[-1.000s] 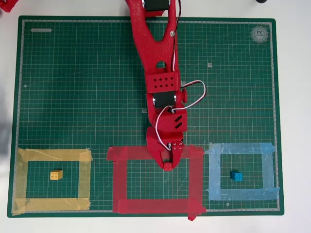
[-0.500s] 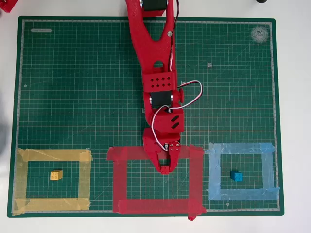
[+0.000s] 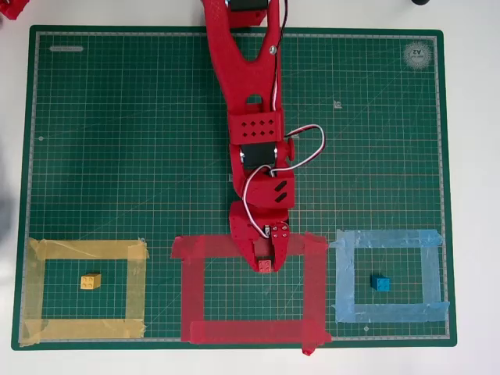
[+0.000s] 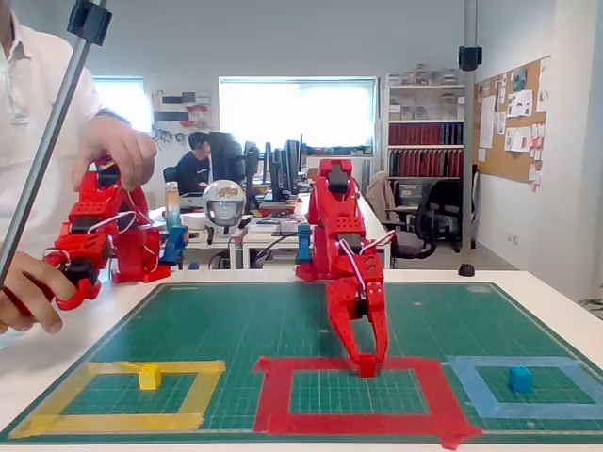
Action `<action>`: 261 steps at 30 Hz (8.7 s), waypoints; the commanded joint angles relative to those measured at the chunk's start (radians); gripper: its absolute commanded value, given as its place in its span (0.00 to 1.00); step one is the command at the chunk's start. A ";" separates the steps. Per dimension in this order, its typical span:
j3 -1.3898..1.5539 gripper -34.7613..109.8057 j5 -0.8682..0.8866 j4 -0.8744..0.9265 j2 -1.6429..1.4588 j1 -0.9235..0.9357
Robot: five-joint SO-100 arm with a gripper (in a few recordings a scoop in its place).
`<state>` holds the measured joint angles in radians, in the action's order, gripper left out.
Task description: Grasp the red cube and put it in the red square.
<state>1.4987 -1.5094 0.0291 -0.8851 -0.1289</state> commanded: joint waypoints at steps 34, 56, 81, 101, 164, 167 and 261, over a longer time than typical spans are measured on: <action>1.124 0.25 -0.009 -0.035 -1.267 -0.041; 1.661 0.24 -0.002 0.304 -2.008 0.097; 1.661 0.24 -0.017 1.299 -2.464 0.183; 1.661 0.24 -0.051 1.305 -2.457 0.173; 1.661 0.24 -0.041 1.302 -2.465 0.149; 1.661 0.24 -0.041 1.302 -2.465 0.149; 1.661 0.24 -0.167 1.305 -2.465 0.126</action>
<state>3.1554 -1.6613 1.3162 -3.3134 0.0138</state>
